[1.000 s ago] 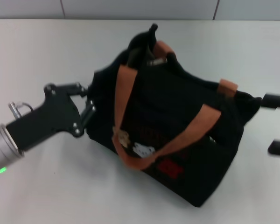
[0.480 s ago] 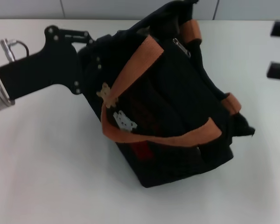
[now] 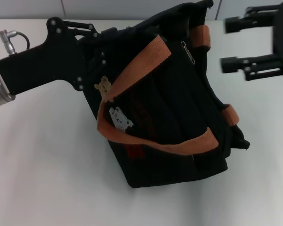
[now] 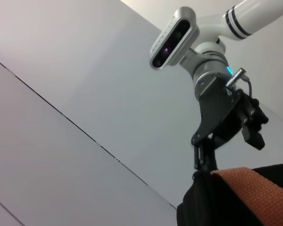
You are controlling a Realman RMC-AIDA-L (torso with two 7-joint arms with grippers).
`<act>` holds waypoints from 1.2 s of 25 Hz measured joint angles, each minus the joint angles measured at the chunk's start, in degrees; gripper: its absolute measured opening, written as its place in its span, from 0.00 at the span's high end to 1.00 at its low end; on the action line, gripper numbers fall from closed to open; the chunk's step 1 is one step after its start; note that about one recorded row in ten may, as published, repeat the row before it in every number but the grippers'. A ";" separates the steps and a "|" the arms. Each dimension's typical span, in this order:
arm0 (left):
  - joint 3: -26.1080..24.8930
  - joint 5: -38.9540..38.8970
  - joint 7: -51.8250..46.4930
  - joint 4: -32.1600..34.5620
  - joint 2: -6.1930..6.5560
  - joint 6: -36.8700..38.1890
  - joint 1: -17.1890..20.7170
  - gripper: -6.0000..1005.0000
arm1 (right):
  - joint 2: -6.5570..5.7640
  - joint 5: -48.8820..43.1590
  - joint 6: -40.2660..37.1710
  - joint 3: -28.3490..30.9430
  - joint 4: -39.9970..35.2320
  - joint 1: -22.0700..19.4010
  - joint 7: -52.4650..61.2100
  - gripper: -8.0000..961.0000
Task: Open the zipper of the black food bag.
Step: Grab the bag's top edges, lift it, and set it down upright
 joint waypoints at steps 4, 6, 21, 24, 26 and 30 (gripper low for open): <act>0.54 -0.14 0.09 0.00 -0.04 0.12 -0.02 0.89 | 0.01 -1.45 3.11 -3.23 2.62 0.94 0.26 0.18; 0.94 -0.21 0.12 0.21 -0.03 0.14 -0.05 0.89 | 0.05 -2.26 4.99 -4.59 3.68 1.39 0.51 0.26; 2.80 -0.89 1.22 0.36 0.00 0.42 -0.66 0.89 | 0.05 -8.01 9.43 -8.56 8.85 5.02 4.07 0.49; 2.81 -0.97 1.60 0.25 0.00 0.69 -0.73 0.89 | 0.07 -8.32 10.53 -9.39 9.56 5.40 4.46 0.59; 2.81 -1.21 1.72 0.16 0.00 0.70 -0.76 0.89 | 0.09 -8.39 11.50 -9.96 9.36 5.41 4.65 0.65; 2.87 -1.43 1.75 0.06 0.00 0.79 -0.83 0.89 | 0.11 -8.29 12.63 -10.17 8.66 5.34 4.60 0.77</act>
